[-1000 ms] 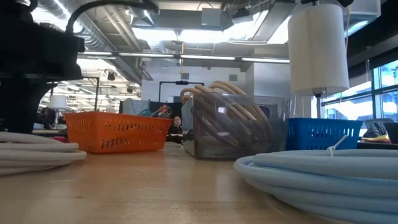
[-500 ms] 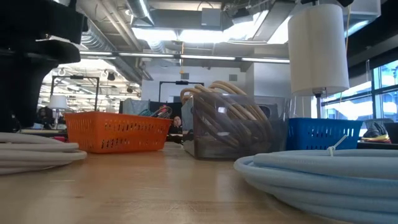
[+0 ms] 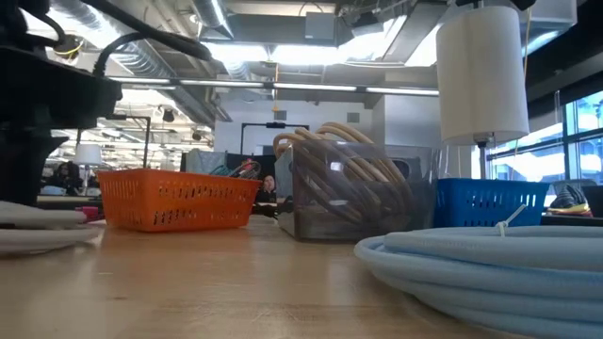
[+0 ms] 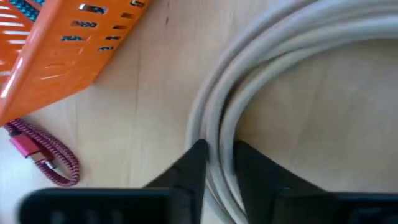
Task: Pick & Place USB Port
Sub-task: Put the light brown HDMI cable into the black bin
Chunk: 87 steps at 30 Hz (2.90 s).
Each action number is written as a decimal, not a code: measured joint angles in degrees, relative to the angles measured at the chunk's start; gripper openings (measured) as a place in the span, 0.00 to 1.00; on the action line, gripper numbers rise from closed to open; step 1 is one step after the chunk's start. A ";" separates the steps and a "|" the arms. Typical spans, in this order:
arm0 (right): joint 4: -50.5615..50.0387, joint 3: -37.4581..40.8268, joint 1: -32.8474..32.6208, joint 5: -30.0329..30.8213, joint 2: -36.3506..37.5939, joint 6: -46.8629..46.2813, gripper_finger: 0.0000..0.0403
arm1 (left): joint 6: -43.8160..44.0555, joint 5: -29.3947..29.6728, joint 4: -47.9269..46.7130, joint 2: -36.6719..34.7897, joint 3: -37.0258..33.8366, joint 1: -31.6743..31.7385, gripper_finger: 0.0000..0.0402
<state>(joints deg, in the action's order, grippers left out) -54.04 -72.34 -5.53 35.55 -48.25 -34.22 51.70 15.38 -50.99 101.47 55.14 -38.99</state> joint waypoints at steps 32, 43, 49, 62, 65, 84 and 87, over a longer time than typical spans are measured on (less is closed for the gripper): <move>0.22 0.00 0.01 -0.21 0.00 -1.35 0.41 | -19.93 22.16 8.79 -29.75 12.46 14.98 0.01; 0.22 0.00 -0.01 -1.08 -0.02 -4.41 0.41 | -45.74 5.60 33.13 -28.76 16.45 33.25 0.01; 2.85 0.02 0.00 -1.80 -0.38 -4.33 0.41 | -51.76 -1.58 47.99 -24.36 16.43 39.76 0.01; 20.57 0.02 -0.01 -13.12 -4.67 1.73 0.41 | -43.34 -19.46 91.28 -6.14 16.39 53.81 0.01; 23.01 0.02 -0.01 -13.94 -6.38 1.69 0.41 | -41.80 -20.23 95.58 -4.14 16.39 55.21 0.01; 38.69 0.02 0.05 -20.73 -16.46 4.05 0.41 | -47.09 -24.05 84.78 -3.48 24.32 57.51 0.01; 40.91 0.02 0.03 -21.22 -17.91 4.70 0.41 | -47.08 -24.17 84.12 -3.50 24.32 57.47 0.01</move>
<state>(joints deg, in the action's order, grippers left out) -13.13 -72.31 -5.50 14.33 -66.16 -29.52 4.62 -8.79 33.13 97.97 79.46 18.48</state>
